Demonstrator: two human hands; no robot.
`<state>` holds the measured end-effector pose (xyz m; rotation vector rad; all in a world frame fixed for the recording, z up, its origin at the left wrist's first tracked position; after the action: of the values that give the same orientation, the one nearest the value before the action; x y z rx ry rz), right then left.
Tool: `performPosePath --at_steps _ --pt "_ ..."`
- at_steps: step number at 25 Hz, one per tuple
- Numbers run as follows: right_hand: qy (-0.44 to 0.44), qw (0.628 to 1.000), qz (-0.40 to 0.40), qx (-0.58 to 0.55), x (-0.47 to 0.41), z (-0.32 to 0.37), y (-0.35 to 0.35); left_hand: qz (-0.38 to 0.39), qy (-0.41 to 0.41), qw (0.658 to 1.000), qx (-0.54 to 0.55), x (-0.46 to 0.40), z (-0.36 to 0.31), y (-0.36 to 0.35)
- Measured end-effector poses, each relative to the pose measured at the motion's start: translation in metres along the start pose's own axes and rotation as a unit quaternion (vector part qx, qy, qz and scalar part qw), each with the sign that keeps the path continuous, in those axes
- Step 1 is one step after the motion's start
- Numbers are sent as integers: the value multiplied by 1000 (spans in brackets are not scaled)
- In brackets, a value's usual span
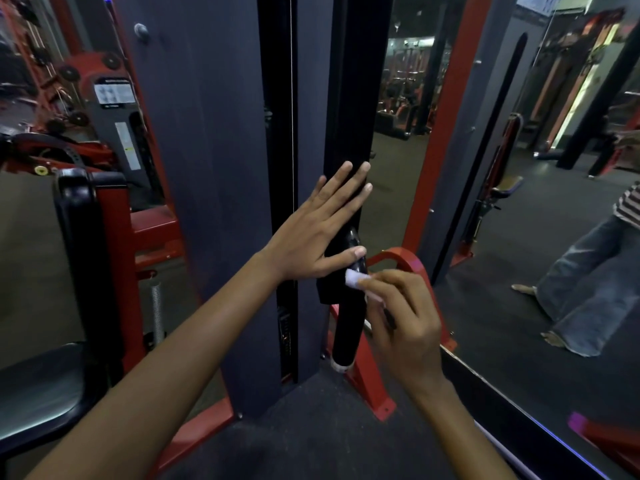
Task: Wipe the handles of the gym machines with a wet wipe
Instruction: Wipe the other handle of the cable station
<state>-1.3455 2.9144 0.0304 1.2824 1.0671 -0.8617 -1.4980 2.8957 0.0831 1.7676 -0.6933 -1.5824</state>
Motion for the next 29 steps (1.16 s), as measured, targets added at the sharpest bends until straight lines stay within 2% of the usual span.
performPosePath --at_steps 5,16,18,22,24,29 --pt "-2 1000 18 -23 16 0 -4 5 -5 1000 6 0 0 0" --pt "-38 980 178 -77 124 15 -42 28 12 998 53 8 -3 -15" --pt "-84 979 152 -104 122 11 -34 33 13 998 50 8 -3 -15" --pt "-221 966 -6 -136 72 -6 0 31 20 998 60 9 -2 -15" --pt "-259 953 -54 -147 48 -16 6 29 22 997 64 10 -2 -16" --pt "-286 939 -93 -164 25 -21 -5 24 19 998 62 8 -4 -18"
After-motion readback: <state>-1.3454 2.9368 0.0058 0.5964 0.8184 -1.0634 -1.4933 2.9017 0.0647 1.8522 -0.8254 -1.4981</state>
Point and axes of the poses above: each hand's wrist, its own x-axis away from the middle knuckle, its own y-axis out of the back of the hand, z = x × y, the point moved 7 cm from there along -x, towards the middle knuckle, and after that the axes turned 14 degrees about y, right-handed, at the moved point
